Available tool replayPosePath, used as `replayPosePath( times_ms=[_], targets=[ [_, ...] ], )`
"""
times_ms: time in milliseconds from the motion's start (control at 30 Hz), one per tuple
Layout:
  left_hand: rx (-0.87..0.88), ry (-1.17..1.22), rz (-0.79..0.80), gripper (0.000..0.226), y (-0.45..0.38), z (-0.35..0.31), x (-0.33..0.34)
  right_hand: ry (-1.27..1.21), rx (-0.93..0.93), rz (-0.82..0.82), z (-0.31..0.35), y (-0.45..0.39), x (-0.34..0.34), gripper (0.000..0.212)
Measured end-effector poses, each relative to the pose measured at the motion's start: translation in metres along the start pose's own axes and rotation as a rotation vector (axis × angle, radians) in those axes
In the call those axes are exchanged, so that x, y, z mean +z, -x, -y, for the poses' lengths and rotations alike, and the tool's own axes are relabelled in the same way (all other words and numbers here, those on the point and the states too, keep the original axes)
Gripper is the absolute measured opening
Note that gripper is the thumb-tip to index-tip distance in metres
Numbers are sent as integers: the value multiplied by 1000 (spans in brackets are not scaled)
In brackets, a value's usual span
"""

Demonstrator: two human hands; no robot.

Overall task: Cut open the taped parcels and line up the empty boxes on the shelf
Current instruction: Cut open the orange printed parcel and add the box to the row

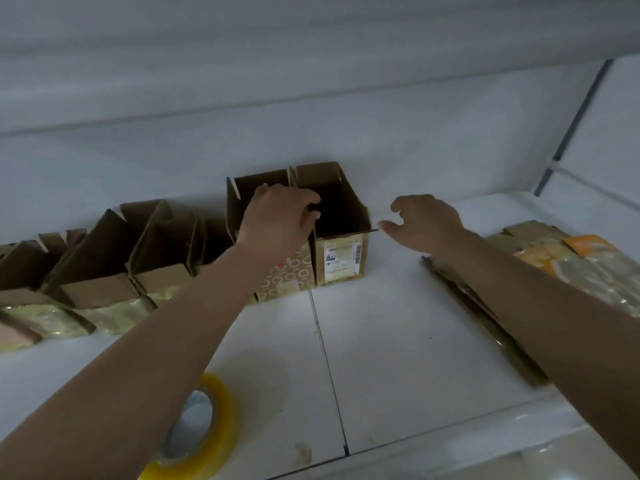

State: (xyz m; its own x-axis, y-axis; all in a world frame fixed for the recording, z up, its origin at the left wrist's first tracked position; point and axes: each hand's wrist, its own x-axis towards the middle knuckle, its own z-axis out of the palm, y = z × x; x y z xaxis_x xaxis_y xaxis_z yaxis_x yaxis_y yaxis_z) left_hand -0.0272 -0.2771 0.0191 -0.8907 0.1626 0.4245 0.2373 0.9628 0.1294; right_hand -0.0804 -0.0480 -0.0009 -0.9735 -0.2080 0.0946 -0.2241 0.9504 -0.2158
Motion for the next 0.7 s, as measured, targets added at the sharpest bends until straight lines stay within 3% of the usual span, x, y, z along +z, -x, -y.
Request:
replayPosePath(
  times_ms=[133,267,400,700],
  targets=[
    [202,31,60,26,-1,-46,18,51,95,26,-27,37,6,50],
    [293,102,187,34,6,-91,42,110,197,89,-68,79,11,55],
    [396,129,237,31,10,-122,69,145,311,71,-107,116,7,44],
    [391,171,283,26,8,-195,124,155,425,15,-201,151,-5,37]
  ],
)
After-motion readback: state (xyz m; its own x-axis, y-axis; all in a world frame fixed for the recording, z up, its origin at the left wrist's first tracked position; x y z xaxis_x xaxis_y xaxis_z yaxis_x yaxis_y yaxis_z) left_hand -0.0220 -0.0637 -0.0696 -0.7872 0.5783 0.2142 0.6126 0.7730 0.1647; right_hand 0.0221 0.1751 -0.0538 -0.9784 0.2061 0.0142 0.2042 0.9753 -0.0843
